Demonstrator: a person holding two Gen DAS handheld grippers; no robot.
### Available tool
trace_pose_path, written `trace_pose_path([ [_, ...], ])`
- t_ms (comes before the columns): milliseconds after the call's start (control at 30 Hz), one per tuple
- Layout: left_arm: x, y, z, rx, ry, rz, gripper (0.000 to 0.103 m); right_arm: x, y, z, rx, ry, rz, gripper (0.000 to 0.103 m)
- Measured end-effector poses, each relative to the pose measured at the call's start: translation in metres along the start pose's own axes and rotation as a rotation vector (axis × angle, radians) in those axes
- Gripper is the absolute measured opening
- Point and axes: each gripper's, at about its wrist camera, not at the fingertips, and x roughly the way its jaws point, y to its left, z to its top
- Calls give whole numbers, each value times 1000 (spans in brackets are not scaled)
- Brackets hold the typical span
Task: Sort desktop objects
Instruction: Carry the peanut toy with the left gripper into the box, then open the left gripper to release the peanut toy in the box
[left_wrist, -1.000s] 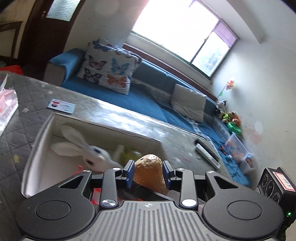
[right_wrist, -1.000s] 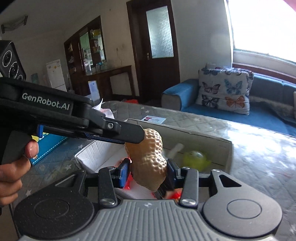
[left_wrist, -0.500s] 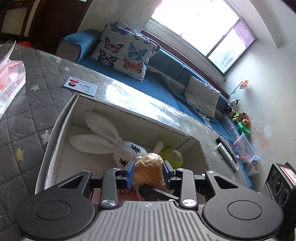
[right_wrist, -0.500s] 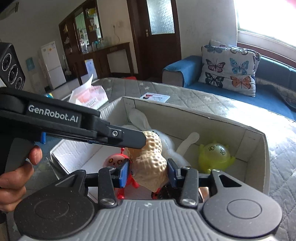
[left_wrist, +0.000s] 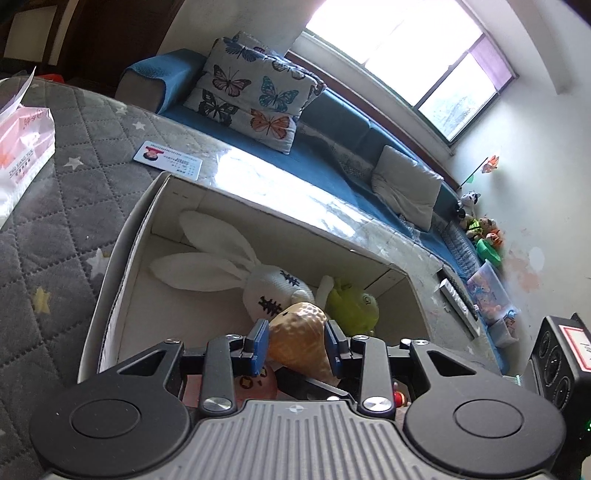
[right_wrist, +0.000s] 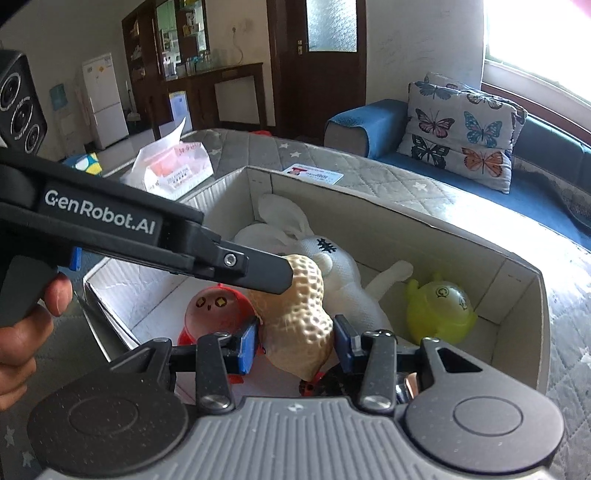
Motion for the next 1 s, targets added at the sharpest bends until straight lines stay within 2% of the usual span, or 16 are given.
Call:
trace_pose_path([
  [667,0,3,5,1,44,30,35,21,5,13,-92,112,23,43],
  [1000,-2,1,4,7,34,16,35,22,4,13,-95,115,28,45],
])
